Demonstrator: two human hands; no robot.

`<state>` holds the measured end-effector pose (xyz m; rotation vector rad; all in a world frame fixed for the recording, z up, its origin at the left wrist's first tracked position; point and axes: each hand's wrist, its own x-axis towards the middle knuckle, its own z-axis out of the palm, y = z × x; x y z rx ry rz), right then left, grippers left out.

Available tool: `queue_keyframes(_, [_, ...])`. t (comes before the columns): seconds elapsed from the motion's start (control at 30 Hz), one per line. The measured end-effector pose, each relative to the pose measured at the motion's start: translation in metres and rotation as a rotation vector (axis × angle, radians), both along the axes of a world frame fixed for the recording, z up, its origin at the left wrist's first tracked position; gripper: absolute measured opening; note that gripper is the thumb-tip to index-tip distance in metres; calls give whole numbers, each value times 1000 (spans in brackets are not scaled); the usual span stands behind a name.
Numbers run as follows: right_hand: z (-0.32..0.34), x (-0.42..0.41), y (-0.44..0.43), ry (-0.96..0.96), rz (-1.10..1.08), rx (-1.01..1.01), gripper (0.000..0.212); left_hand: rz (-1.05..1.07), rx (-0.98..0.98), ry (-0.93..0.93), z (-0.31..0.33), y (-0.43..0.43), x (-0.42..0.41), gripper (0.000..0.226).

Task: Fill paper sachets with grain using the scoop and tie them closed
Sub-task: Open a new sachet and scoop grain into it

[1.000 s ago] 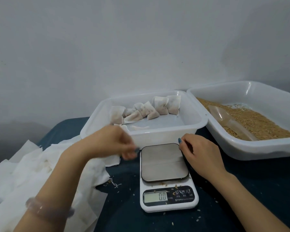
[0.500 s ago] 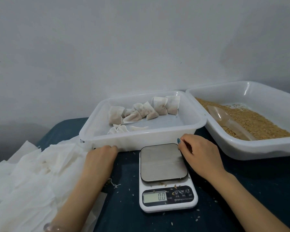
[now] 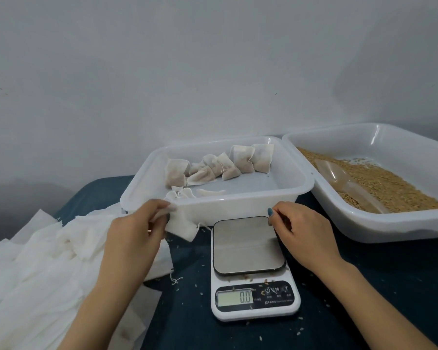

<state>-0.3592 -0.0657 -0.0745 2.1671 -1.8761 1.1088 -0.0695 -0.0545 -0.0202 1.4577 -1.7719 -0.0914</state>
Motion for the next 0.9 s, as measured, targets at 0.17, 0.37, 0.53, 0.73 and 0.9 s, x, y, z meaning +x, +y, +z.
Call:
queue_keyframes(0.17, [7, 9, 2, -231, 162, 65, 18, -205, 152, 779, 9, -3, -23, 22])
queue_keyframes(0.37, [19, 24, 7, -763, 470, 258, 18, -436, 291, 1054, -7, -4, -63, 22])
queue_keyframes(0.53, [24, 24, 9, -1002, 513, 327, 26, -436, 260, 1026, -27, 2, -78, 19])
queue_keyframes(0.73, [27, 25, 9, -1082, 537, 337, 39, -396, 218, 1062, -34, 1, -77, 19])
queue_keyframes(0.9, [24, 24, 8, -1039, 507, 330, 20, -411, 224, 1083, -38, -1, -77, 28])
